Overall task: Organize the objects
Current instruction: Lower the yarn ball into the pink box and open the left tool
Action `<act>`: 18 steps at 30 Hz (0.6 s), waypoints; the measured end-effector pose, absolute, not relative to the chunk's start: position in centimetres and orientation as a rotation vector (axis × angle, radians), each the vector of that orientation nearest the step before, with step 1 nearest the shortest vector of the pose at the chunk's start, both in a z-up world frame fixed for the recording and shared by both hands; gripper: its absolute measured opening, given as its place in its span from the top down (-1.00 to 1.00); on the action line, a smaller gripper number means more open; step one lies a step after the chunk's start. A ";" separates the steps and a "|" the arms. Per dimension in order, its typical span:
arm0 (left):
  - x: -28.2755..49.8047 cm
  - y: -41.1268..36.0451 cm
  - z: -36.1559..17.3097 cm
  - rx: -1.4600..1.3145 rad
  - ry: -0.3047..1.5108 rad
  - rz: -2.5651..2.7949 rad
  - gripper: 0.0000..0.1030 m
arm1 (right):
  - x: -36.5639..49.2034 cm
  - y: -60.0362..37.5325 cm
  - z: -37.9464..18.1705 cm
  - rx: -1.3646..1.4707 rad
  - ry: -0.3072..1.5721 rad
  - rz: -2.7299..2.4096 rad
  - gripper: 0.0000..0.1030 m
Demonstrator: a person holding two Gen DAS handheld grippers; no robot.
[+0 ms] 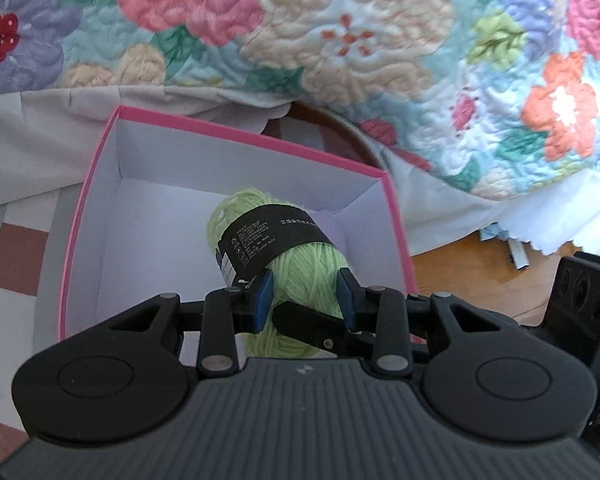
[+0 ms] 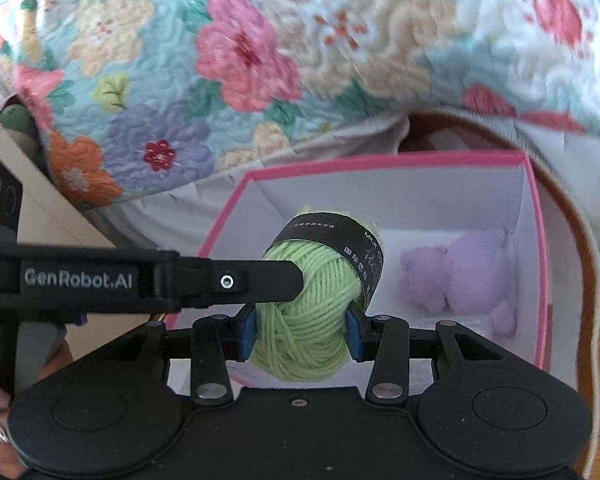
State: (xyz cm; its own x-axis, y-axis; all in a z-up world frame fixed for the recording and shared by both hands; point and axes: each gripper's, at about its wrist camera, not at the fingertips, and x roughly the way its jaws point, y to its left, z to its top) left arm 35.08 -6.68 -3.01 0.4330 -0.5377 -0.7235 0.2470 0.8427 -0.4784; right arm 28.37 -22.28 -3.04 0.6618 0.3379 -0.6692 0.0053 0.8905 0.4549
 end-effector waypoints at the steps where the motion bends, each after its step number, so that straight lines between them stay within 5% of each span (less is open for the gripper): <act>1: 35.2 -6.7 -3.4 -0.327 1.017 -0.497 0.36 | 28.4 -22.6 -3.4 0.485 0.834 0.186 0.07; 18: 38.6 -7.0 -8.9 -0.330 1.121 -0.416 0.35 | 31.3 -20.2 -7.5 0.258 0.908 0.079 0.03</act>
